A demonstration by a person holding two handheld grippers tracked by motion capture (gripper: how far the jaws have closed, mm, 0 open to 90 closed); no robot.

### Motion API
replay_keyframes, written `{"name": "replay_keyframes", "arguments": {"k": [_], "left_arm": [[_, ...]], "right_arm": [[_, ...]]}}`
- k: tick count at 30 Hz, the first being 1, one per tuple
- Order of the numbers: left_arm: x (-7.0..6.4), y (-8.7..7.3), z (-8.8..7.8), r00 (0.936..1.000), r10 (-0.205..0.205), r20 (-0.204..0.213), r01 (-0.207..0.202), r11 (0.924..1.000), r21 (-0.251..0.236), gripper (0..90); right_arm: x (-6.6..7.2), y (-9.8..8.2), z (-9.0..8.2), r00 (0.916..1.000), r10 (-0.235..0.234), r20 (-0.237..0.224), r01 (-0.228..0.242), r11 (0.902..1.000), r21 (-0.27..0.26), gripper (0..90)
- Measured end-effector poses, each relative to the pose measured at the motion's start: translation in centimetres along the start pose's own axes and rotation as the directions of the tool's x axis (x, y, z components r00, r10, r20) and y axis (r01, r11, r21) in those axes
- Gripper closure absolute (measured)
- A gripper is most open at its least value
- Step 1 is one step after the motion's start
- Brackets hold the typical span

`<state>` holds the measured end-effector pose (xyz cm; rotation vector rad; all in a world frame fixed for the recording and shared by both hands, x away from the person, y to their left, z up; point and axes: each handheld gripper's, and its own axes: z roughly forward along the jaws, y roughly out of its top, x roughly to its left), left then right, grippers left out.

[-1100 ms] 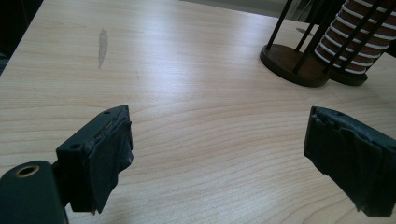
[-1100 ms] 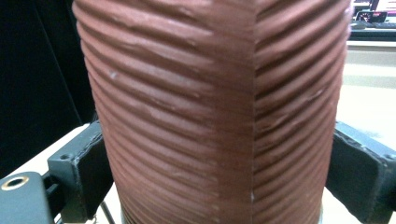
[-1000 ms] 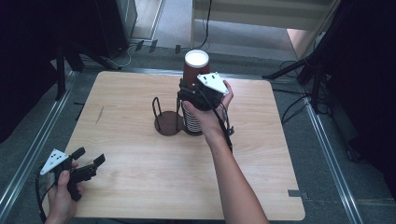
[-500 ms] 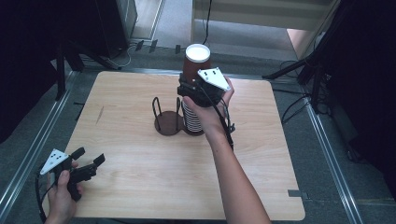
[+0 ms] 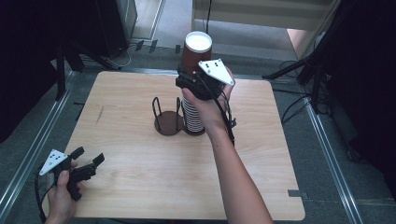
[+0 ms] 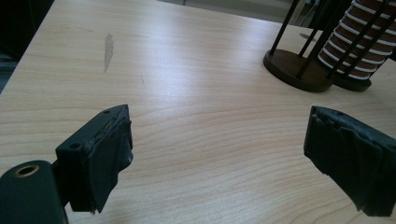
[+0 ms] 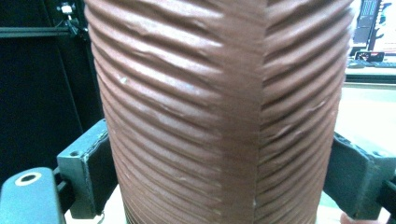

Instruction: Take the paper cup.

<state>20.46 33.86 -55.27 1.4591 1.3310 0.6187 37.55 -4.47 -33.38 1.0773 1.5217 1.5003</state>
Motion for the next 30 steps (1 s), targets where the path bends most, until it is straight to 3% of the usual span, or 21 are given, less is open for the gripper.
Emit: {"name": "replay_keyframes", "arguments": {"k": [14, 23, 27, 30], "left_arm": [[0.0, 0.0, 0.0, 1.0000, -0.009, -0.001, 0.009, 1.0000, -0.005, 8.4], [0.2, 0.0, -0.1, 0.9998, -0.021, -0.004, 0.021, 0.9996, -0.020, 8.3], [0.1, 0.0, 0.0, 0.9999, -0.011, 0.005, 0.011, 0.9993, -0.035, 8.4], [0.1, 0.0, -0.1, 0.9997, -0.025, 0.001, 0.025, 0.9987, -0.045, 8.4]], "right_arm": [[-0.2, 2.2, -1.2, 1.0000, 0.009, 0.003, -0.009, 0.9978, -0.065, 10.9], [-1.4, 3.1, -2.9, 0.9999, 0.003, 0.014, -0.002, 0.9959, -0.091, 10.9], [-2.3, 3.3, -4.0, 0.9997, 0.002, 0.024, 0.001, 0.9953, -0.097, 10.9], [-3.1, 3.2, -4.8, 0.9993, 0.009, 0.035, -0.006, 0.9955, -0.094, 10.9]]}}
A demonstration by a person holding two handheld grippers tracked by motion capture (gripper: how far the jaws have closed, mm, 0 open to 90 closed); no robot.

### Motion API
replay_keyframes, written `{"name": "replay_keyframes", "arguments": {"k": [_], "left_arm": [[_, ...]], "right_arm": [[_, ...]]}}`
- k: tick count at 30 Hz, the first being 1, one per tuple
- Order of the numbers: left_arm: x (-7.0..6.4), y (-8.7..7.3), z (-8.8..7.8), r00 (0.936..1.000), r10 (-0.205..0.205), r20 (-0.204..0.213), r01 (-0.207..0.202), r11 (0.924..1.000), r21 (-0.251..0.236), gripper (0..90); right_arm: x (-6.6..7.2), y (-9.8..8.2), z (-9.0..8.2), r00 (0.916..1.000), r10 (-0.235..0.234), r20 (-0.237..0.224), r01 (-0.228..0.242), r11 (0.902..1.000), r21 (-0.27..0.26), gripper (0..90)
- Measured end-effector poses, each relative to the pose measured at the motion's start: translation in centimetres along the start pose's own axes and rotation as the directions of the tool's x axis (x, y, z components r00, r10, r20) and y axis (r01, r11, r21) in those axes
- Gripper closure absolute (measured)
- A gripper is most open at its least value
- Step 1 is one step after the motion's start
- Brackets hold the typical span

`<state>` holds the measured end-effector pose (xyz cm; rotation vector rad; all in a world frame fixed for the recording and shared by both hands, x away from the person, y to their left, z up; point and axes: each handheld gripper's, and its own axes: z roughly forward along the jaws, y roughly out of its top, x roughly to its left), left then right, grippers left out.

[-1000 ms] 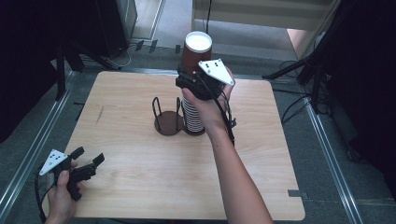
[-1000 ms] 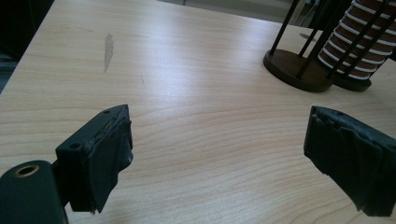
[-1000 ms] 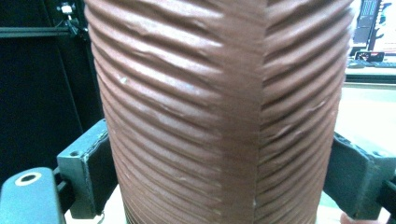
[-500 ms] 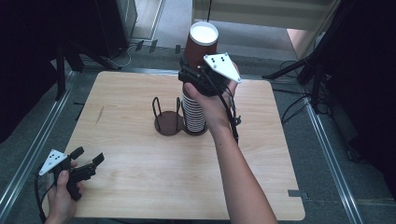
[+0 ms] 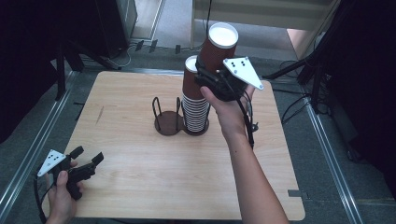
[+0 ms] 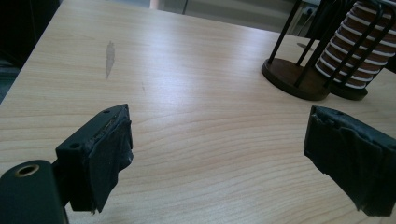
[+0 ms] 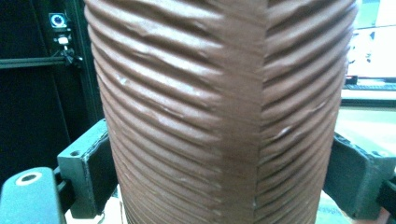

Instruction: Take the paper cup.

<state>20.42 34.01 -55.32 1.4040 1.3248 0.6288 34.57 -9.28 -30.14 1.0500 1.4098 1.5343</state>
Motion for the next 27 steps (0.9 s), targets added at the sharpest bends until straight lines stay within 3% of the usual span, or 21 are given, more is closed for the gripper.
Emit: {"name": "replay_keyframes", "arguments": {"k": [4, 9, 12, 14, 20, 22, 24, 27], "left_arm": [[0.1, 0.1, 0.2, 1.0000, -0.002, -0.009, 0.002, 1.0000, 0.004, 15.2], [0.2, 0.2, 0.3, 0.9999, -0.004, -0.012, 0.004, 0.9999, 0.014, 15.1], [0.4, 0.3, 0.3, 0.9996, -0.025, -0.008, 0.026, 0.9994, 0.022, 15.0], [0.5, 0.4, 0.2, 0.9989, -0.041, 0.019, 0.041, 0.9989, 0.023, 15.2], [-0.2, 1.6, -0.3, 0.9974, -0.034, 0.064, 0.033, 0.9991, 0.026, 13.5], [-0.6, 2.2, -0.3, 0.9882, -0.079, 0.131, 0.077, 0.9969, 0.016, 11.4], [-1.1, 2.7, -0.3, 0.9837, -0.072, 0.164, 0.072, 0.9974, 0.009, 8.2], [-2.0, 3.4, -0.3, 0.9840, -0.035, 0.175, 0.034, 0.9994, 0.006, 8.2]], "right_arm": [[-1.2, -0.4, -1.0, 0.9998, 0.003, 0.019, -0.003, 1.0000, 0.007, 10.8], [-2.9, -1.0, -2.1, 0.9987, 0.014, 0.048, -0.015, 0.9998, 0.013, 10.8], [-3.8, -1.4, -2.8, 0.9977, 0.026, 0.063, -0.027, 0.9994, 0.021, 10.8], [-4.1, -1.7, -3.1, 0.9974, 0.025, 0.068, -0.026, 0.9993, 0.025, 10.9], [-4.2, -3.1, -4.2, 0.9980, 0.011, 0.063, -0.014, 0.9982, 0.058, 10.9], [-4.1, -3.5, -4.6, 0.9984, 0.009, 0.056, -0.013, 0.9983, 0.057, 10.9], [-4.0, -3.7, -5.0, 0.9986, 0.012, 0.051, -0.015, 0.9980, 0.062, 10.8], [-3.9, -4.2, -5.6, 0.9988, 0.004, 0.049, -0.007, 0.9977, 0.068, 10.8]]}}
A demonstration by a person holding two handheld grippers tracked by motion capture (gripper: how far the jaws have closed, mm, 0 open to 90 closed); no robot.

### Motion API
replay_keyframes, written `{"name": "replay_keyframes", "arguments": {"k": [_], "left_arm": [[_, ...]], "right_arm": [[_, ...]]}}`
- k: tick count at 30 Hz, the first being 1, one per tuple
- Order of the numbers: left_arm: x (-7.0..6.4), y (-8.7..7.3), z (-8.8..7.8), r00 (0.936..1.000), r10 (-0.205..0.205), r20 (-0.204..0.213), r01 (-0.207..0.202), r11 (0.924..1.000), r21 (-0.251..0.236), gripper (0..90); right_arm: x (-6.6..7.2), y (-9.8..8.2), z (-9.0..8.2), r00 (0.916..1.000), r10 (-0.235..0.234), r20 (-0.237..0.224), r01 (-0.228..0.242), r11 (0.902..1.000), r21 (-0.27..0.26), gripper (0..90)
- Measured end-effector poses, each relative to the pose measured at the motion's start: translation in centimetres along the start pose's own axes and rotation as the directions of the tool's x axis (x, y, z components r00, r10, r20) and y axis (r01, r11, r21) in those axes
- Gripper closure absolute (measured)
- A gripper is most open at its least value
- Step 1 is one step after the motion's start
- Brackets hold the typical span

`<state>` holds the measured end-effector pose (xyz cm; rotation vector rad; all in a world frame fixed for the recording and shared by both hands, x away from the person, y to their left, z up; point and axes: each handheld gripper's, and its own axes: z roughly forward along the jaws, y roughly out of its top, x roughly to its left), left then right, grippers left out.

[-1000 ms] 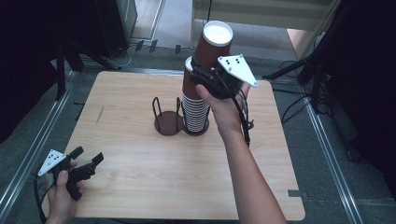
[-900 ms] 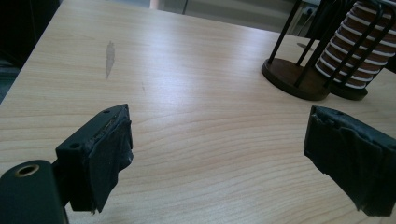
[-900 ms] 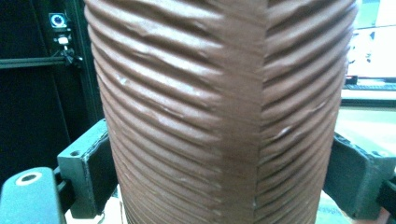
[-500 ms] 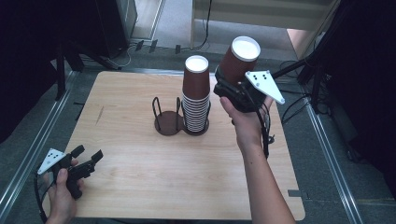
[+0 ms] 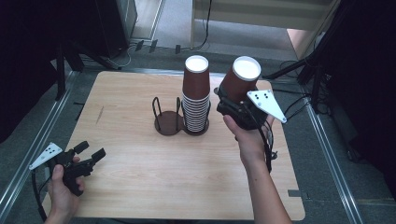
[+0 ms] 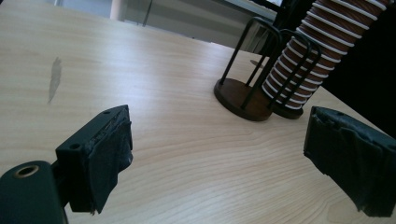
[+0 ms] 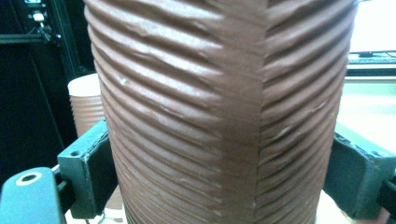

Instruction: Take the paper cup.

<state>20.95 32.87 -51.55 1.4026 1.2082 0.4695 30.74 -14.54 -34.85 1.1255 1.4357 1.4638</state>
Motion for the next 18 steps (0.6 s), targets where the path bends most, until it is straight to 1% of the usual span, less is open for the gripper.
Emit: {"name": "replay_keyframes", "arguments": {"k": [2, 4, 6, 7, 8, 9, 11, 13, 16, 18], "left_arm": [[-0.7, 0.5, 0.2, 0.9997, 0.026, -0.001, -0.026, 0.9997, 0.003, 8.2], [-1.2, 0.9, 0.4, 0.9995, 0.031, 0.003, -0.031, 0.9995, 0.004, 8.2], [-1.8, 1.3, 0.7, 0.9991, 0.042, -0.003, -0.042, 0.9991, 0.007, 8.2], [-1.8, 1.3, 0.7, 0.9991, 0.042, -0.003, -0.042, 0.9991, 0.007, 8.2], [-2.3, 1.8, 1.0, 0.9979, 0.065, 0.000, -0.065, 0.9978, 0.010, 8.2], [-2.6, 2.1, 1.1, 0.9975, 0.071, -0.002, -0.071, 0.9974, 0.010, 8.2], [-3.0, 2.6, 1.3, 0.9974, 0.070, 0.015, -0.070, 0.9975, -0.004, 8.2], [-3.5, 3.2, 1.4, 0.9968, 0.078, 0.019, -0.078, 0.9969, -0.013, 8.2], [-4.1, 3.8, 1.6, 0.9958, 0.088, 0.027, -0.087, 0.9958, -0.025, 8.2], [-4.5, 4.1, 1.8, 0.9956, 0.086, 0.038, -0.085, 0.9957, -0.037, 8.2]], "right_arm": [[0.1, -0.3, -0.3, 1.0000, -0.002, -0.002, 0.002, 1.0000, 0.003, 10.9], [0.2, -0.8, -0.7, 0.9999, -0.014, -0.004, 0.014, 0.9999, 0.007, 10.8], [0.2, -1.3, -1.1, 0.9999, -0.015, -0.005, 0.015, 0.9998, 0.015, 10.8], [0.2, -1.5, -1.2, 0.9999, -0.012, -0.007, 0.012, 0.9998, 0.018, 10.8], [0.2, -1.7, -1.3, 0.9999, -0.008, -0.009, 0.008, 0.9997, 0.021, 10.8], [0.2, -2.1, -1.4, 0.9999, -0.012, -0.011, 0.013, 0.9996, 0.027, 10.8], [0.2, -2.7, -1.7, 0.9998, -0.012, -0.012, 0.013, 0.9993, 0.034, 10.8], [0.2, -3.3, -1.9, 0.9999, 0.002, -0.015, -0.001, 0.9991, 0.042, 10.8], [0.1, -4.1, -2.3, 0.9998, 0.004, -0.017, -0.004, 0.9987, 0.050, 10.8], [0.0, -4.5, -2.5, 0.9998, 0.007, -0.021, -0.006, 0.9984, 0.057, 10.8]]}}
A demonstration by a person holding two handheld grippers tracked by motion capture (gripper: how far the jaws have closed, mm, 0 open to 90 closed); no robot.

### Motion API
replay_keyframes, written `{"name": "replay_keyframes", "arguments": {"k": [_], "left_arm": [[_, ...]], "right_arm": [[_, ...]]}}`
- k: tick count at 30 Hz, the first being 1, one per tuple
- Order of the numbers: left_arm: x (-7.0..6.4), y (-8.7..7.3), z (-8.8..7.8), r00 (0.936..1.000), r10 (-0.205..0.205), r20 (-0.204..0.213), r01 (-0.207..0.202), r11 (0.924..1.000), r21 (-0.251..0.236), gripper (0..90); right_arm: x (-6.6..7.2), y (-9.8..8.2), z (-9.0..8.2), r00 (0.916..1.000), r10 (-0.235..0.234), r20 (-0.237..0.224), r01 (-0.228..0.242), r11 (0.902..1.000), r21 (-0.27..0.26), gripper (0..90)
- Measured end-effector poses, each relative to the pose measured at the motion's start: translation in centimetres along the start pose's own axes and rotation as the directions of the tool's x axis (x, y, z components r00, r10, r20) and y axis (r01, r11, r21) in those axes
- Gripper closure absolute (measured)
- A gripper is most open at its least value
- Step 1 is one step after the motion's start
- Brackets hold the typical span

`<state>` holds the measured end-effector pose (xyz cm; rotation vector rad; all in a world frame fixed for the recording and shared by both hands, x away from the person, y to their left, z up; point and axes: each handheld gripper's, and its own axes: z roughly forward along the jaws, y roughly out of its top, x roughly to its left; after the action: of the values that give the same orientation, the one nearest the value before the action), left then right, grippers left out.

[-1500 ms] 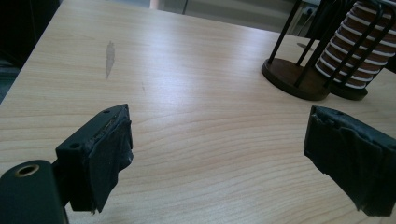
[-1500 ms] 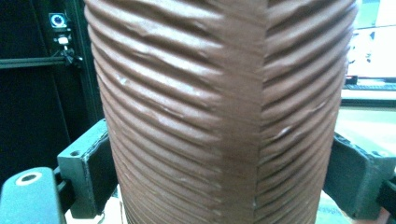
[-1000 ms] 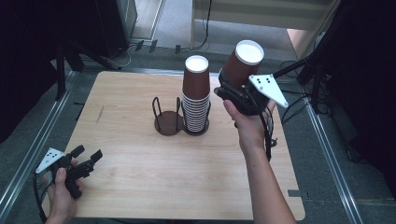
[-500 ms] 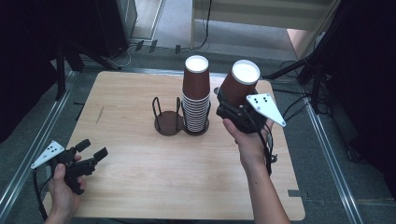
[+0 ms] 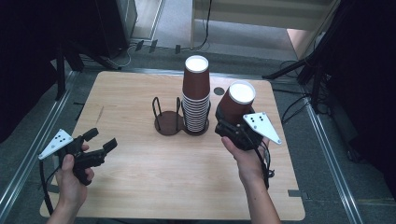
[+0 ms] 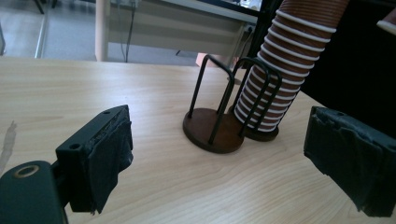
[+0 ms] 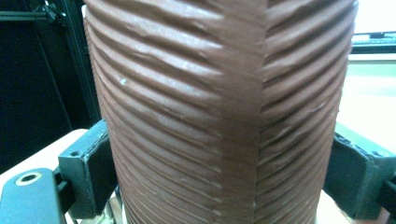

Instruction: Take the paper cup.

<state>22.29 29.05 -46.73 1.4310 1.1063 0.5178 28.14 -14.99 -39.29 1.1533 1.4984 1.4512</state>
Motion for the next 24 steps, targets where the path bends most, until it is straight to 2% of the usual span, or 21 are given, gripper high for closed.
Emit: {"name": "replay_keyframes", "arguments": {"k": [3, 8, 11, 15, 17, 19, 22, 24], "left_arm": [[-0.4, 0.1, 0.2, 1.0000, -0.005, 0.005, 0.005, 1.0000, -0.002, 8.3], [-1.5, 0.5, 1.2, 0.9996, 0.010, 0.027, -0.010, 0.9999, -0.003, 8.3], [-2.0, 0.7, 1.6, 0.9995, 0.022, 0.023, -0.022, 0.9997, -0.006, 8.5], [-3.4, 1.3, 2.8, 0.9980, 0.051, 0.037, -0.051, 0.9986, -0.012, 8.5], [-4.0, 1.7, 3.2, 0.9976, 0.053, 0.045, -0.053, 0.9984, -0.019, 8.5], [-4.3, 1.8, 3.4, 0.9972, 0.054, 0.051, -0.052, 0.9983, -0.025, 8.5], [-5.0, 2.2, 4.0, 0.9966, 0.065, 0.051, -0.063, 0.9973, -0.038, 8.5], [-5.4, 2.3, 4.3, 0.9959, 0.070, 0.058, -0.068, 0.9970, -0.036, 7.5]], "right_arm": [[-0.1, -0.7, -0.2, 1.0000, 0.001, 0.003, -0.001, 1.0000, 0.009, 10.8], [-0.3, -1.8, -0.6, 1.0000, 0.007, 0.005, -0.007, 0.9998, 0.016, 10.8], [-0.2, -2.6, -0.8, 1.0000, 0.006, 0.006, -0.006, 0.9996, 0.029, 10.8], [-0.2, -3.6, -0.8, 1.0000, 0.004, 0.002, -0.004, 0.9990, 0.044, 10.8], [-0.1, -4.0, -0.7, 1.0000, 0.003, -0.003, -0.003, 0.9988, 0.050, 10.9], [0.1, -4.4, -0.7, 0.9998, -0.015, -0.011, 0.016, 0.9988, 0.047, 10.9], [0.3, -4.8, -0.7, 0.9997, -0.014, -0.019, 0.015, 0.9986, 0.051, 10.9], [0.6, -5.3, -0.7, 0.9989, -0.044, -0.018, 0.045, 0.9971, 0.061, 10.9]]}}
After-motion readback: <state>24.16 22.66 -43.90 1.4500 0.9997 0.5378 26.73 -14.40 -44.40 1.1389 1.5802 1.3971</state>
